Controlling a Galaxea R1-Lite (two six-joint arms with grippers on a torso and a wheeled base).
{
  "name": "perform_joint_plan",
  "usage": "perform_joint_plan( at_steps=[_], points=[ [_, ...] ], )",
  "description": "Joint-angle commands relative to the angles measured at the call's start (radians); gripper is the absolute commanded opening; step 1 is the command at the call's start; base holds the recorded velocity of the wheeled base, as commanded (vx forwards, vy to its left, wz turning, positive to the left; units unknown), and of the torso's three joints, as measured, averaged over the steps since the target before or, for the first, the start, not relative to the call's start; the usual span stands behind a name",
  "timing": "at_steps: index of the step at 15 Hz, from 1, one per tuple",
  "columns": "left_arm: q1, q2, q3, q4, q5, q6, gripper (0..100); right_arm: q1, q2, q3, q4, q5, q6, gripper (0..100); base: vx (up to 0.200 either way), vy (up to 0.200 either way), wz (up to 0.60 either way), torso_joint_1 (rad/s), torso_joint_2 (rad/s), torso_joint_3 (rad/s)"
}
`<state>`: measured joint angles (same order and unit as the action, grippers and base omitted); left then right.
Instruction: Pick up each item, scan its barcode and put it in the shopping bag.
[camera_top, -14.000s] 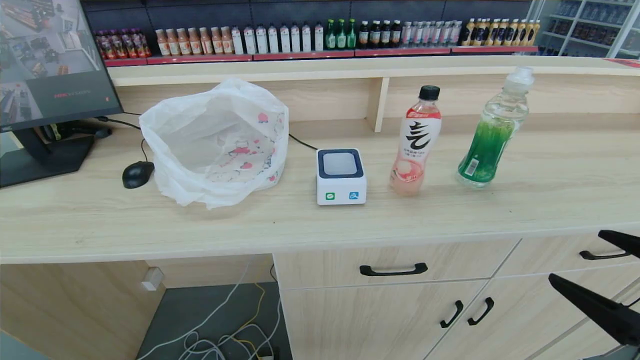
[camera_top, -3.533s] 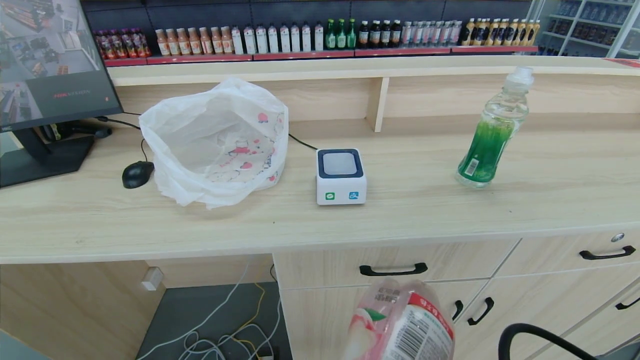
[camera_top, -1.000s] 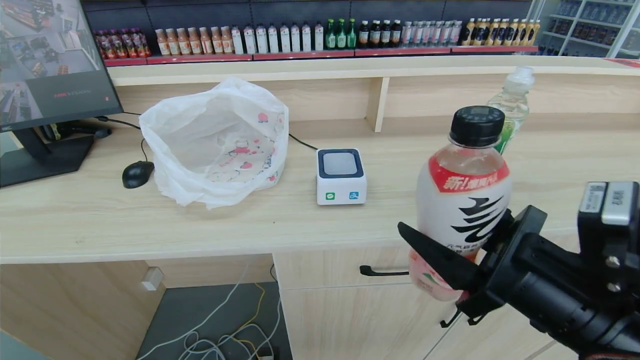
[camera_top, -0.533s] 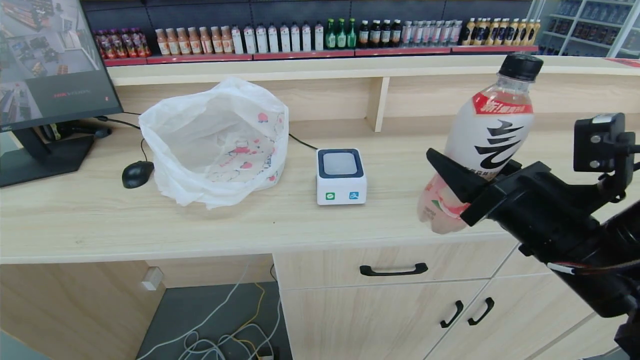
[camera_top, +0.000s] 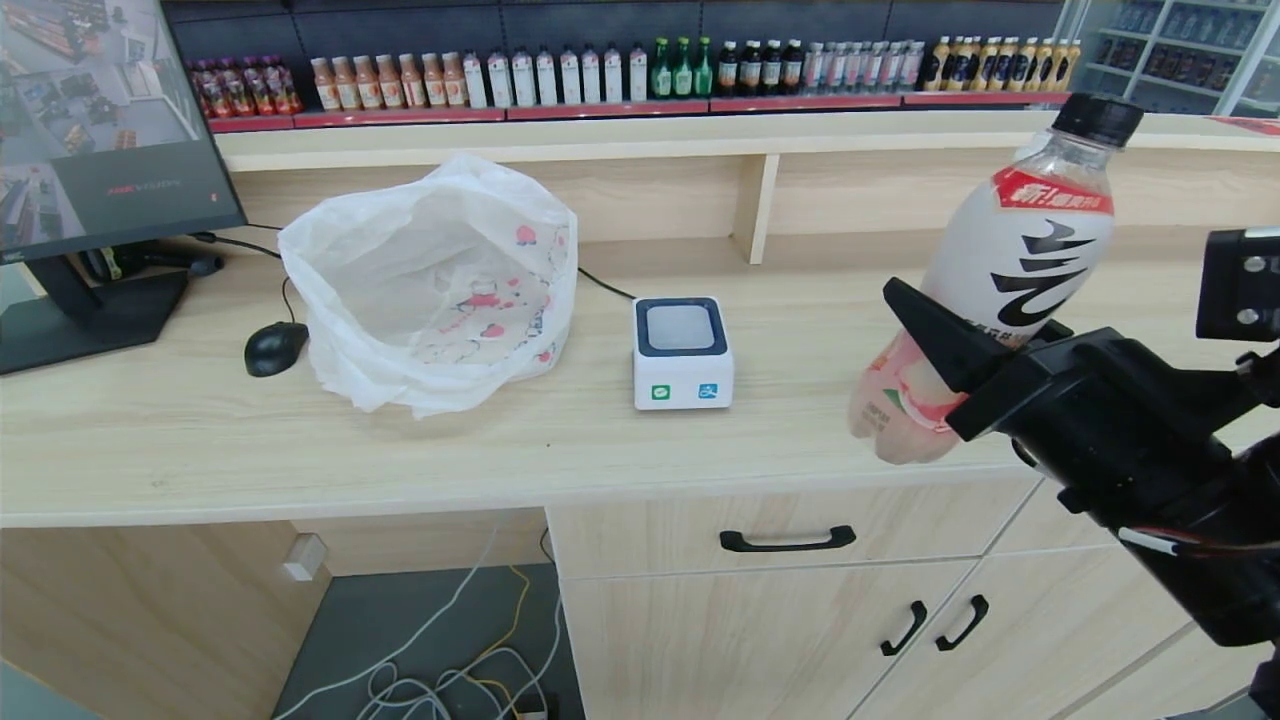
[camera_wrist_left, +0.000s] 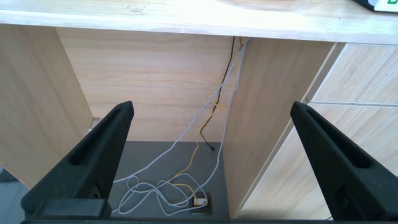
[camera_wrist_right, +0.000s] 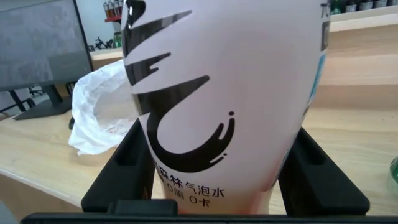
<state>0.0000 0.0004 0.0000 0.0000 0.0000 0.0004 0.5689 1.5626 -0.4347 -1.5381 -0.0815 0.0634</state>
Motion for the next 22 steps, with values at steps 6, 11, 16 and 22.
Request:
perform_joint_plan(
  at_steps=[6,11,16,22],
  points=[
    [0.0,0.0,0.0,0.0,0.0,-0.002,100,-0.006,-0.016,0.022,-0.033,-0.001,0.022,0,0.0,0.0,0.0,0.0,0.0,0.0],
    [0.0,0.0,0.0,0.0,0.0,-0.002,100,-0.004,-0.021,0.028,-0.033,0.003,0.027,0,0.0,0.2,0.0,-0.001,0.0,0.005],
    [0.0,0.0,0.0,0.0,0.0,-0.003,100,-0.004,-0.026,0.034,-0.033,0.005,0.029,0,0.0,0.2,0.0,0.003,0.0,0.0],
    [0.0,0.0,0.0,0.0,0.0,-0.002,100,0.005,-0.012,0.022,-0.033,0.006,0.065,0,0.0,0.0,0.0,0.0,0.0,0.0]
  ],
)
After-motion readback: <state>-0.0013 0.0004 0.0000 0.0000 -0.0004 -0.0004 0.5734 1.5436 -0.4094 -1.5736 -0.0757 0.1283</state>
